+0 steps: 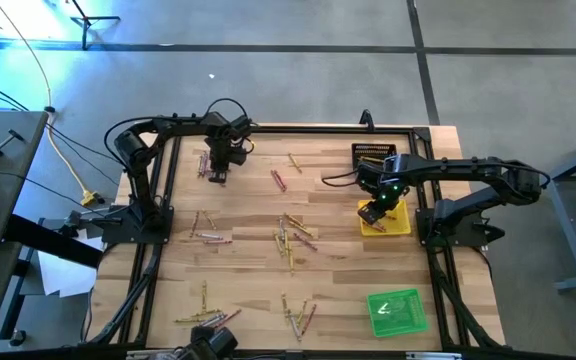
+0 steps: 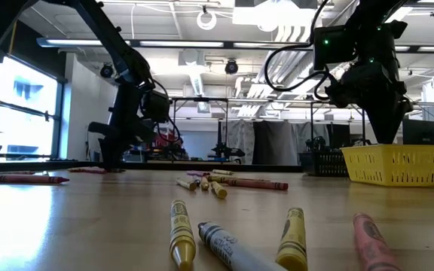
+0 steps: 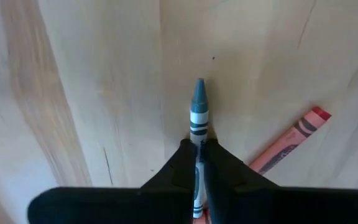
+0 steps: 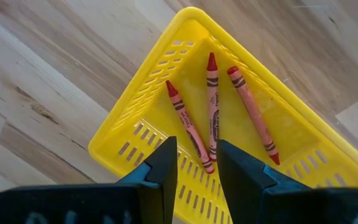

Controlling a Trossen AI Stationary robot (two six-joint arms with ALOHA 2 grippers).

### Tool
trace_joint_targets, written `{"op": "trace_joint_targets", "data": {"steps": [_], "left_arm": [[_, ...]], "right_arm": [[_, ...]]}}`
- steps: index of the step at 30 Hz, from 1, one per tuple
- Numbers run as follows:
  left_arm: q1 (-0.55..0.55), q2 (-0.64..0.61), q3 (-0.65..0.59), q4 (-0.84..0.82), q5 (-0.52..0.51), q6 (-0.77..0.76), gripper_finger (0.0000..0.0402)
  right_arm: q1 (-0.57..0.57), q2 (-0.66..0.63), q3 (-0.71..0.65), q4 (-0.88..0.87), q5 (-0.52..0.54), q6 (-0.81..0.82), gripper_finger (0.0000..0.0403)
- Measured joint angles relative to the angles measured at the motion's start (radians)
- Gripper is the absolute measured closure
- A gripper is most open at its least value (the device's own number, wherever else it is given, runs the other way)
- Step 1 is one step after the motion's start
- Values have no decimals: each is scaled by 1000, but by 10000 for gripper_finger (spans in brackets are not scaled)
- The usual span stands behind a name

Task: Sort crayons
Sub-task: Put the gray crayon into the green bin

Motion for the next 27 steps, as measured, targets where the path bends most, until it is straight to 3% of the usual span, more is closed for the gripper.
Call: {"op": "trace_joint_targets", "data": {"steps": [7,16,22,27], "left_arm": [[0,8,45,-24,0,-35,398],[9,12,200,75,24,-122,401],[-22,9,361,97,232,-369,401],[-96,7,494,195,392,-580,401]], "right_arm": [[0,-25,0,-7,-5,9,304],[0,-137,0,-4,11,60,304],[-13,-226,0,84,173,107,304],[-68,-250,0,364,254,107,304]]}}
